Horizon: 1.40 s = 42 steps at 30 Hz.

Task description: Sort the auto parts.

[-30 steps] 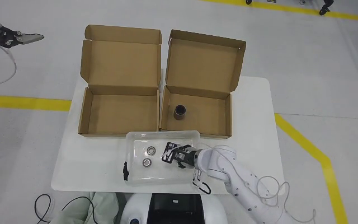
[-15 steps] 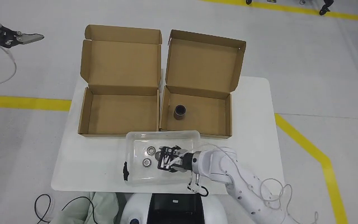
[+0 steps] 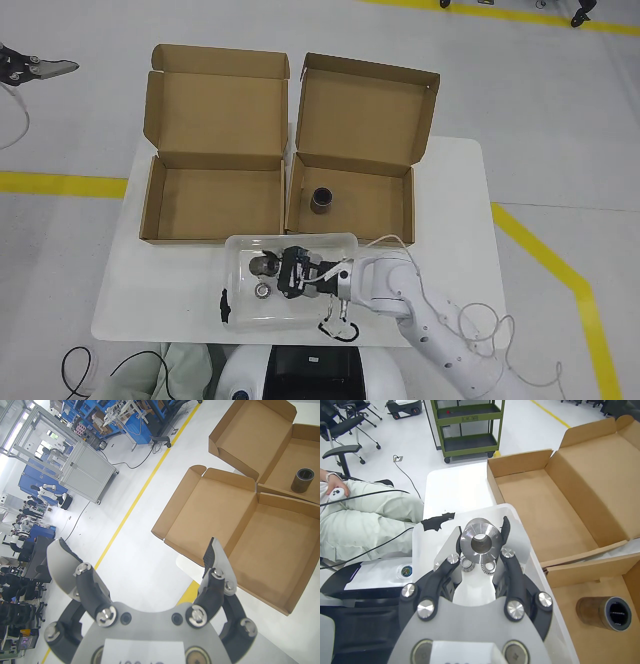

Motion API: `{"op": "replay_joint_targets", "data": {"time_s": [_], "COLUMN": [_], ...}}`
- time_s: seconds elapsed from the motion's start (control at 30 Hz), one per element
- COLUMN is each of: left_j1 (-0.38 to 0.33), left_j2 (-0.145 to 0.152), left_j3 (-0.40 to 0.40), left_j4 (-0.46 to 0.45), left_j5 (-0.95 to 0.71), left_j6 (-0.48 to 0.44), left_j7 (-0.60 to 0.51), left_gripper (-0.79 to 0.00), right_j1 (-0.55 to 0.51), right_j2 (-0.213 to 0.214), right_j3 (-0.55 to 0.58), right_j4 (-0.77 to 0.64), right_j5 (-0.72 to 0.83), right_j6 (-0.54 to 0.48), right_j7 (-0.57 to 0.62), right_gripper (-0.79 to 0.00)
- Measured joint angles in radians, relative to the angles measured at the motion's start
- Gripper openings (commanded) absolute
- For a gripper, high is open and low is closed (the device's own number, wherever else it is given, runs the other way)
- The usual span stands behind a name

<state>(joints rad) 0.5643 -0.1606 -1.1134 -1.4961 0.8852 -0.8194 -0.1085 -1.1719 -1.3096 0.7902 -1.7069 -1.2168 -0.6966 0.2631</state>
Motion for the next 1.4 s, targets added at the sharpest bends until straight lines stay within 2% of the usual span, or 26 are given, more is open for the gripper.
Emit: {"op": "replay_joint_targets", "data": {"time_s": [0.23, 0.5, 0.73, 0.87, 1.4], "left_j1": [0.000, 0.000, 0.000, 0.000, 0.000], "left_j2": [0.000, 0.000, 0.000, 0.000, 0.000], "left_j3": [0.000, 0.000, 0.000, 0.000, 0.000], "left_j4": [0.000, 0.000, 0.000, 0.000, 0.000], "left_j5": [0.000, 0.000, 0.000, 0.000, 0.000], "left_j6": [0.000, 0.000, 0.000, 0.000, 0.000], "left_j7": [0.000, 0.000, 0.000, 0.000, 0.000], "left_gripper": [0.000, 0.000, 0.000, 0.000, 0.000], "right_j1": [0.070, 0.157, 0.204, 0.223, 0.306], "right_j2": [-0.015, -0.035, -0.041, -0.044, -0.056], "right_j3": [-0.013, -0.016, 0.019, 0.048, 0.130], "right_j4": [-0.037, -0.054, -0.102, -0.117, -0.208], "right_j5": [0.047, 0.172, 0.247, 0.323, 0.415], "right_j6": [-0.009, -0.051, -0.042, -0.078, -0.011], "right_j7": [-0.064, -0.125, -0.147, -0.201, -0.219], "right_gripper": [-0.785, -0.785, -0.785, -0.785, -0.785]}}
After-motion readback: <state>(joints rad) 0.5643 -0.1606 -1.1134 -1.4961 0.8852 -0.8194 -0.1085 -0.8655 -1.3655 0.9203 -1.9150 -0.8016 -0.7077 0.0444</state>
